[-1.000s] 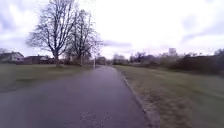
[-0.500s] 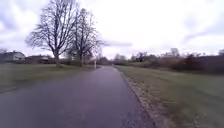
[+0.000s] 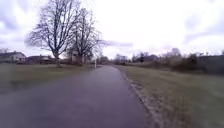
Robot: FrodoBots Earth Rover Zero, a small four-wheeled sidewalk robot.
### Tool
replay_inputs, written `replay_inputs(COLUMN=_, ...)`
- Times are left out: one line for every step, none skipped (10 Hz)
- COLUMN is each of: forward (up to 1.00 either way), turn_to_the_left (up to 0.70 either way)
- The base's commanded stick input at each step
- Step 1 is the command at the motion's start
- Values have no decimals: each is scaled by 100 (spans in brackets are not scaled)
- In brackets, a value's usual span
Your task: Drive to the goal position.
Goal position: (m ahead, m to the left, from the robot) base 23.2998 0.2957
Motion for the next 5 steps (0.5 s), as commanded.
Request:
replay_inputs(forward=100, turn_to_the_left=0)
replay_inputs(forward=100, turn_to_the_left=0)
replay_inputs(forward=100, turn_to_the_left=0)
replay_inputs(forward=100, turn_to_the_left=0)
replay_inputs(forward=100, turn_to_the_left=0)
